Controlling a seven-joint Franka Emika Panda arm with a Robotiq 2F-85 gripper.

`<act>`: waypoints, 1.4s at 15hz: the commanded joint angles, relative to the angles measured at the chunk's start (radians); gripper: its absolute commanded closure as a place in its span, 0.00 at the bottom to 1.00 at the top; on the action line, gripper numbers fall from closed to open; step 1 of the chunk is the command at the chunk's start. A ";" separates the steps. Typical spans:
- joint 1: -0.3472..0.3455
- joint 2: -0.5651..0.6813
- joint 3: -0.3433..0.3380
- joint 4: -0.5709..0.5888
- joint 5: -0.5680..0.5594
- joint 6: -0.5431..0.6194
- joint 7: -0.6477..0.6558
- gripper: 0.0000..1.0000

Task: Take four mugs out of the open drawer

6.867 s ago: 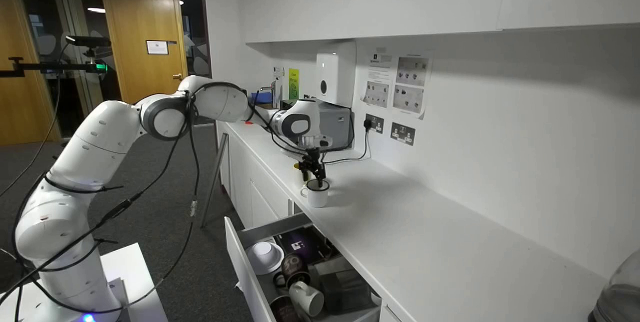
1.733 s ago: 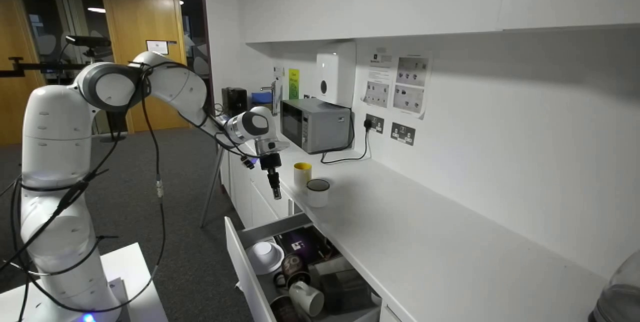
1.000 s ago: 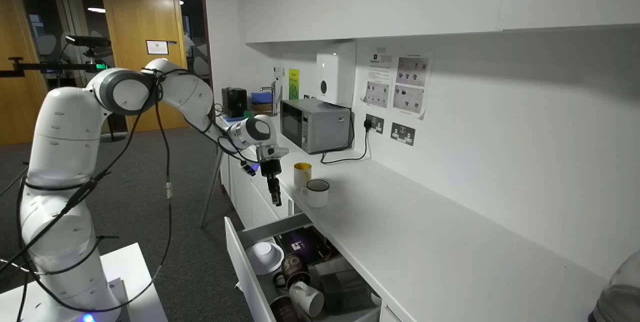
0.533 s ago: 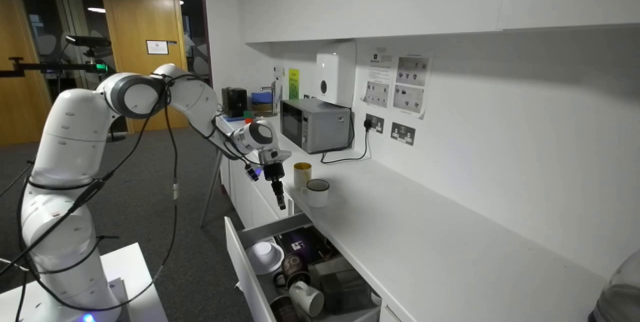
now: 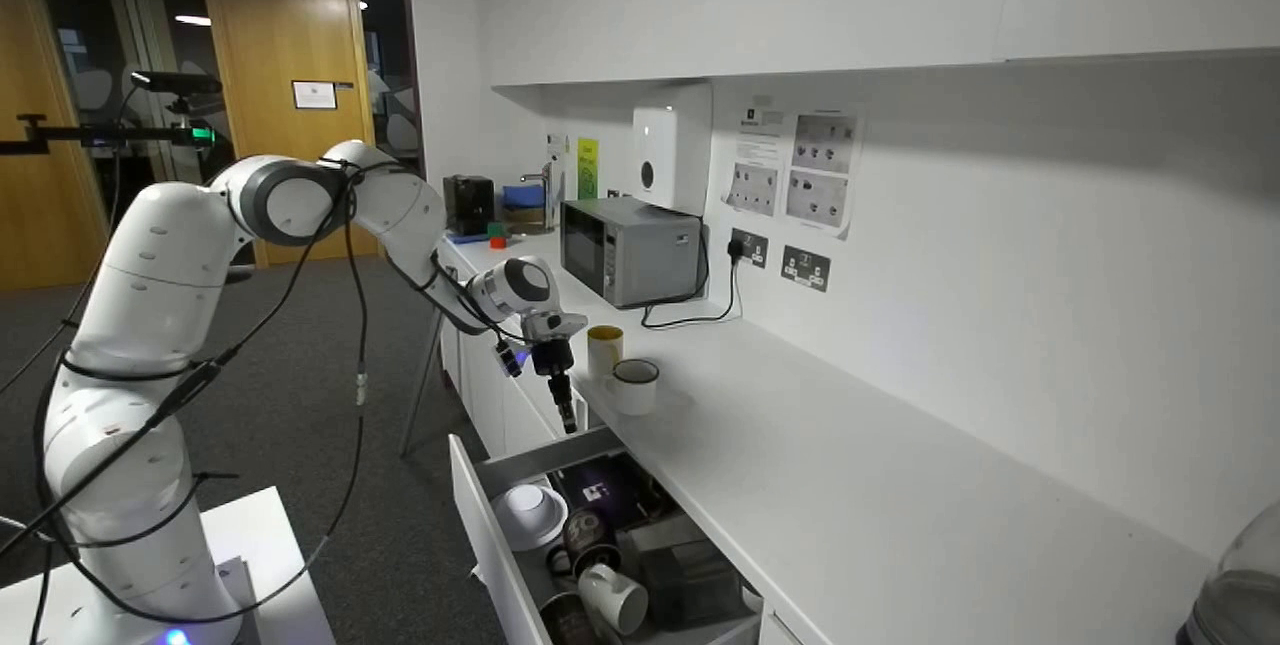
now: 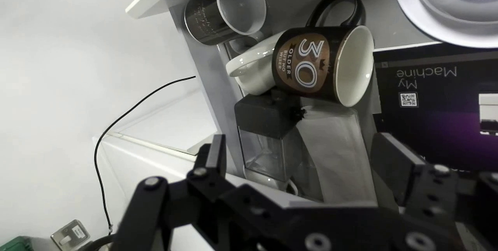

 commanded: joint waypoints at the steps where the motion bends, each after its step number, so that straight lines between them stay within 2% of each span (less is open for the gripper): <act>1: 0.005 0.033 -0.010 0.036 -0.038 -0.040 -0.031 0.00; 21: 0.008 0.211 -0.039 0.154 -0.028 -0.082 -0.105 0.00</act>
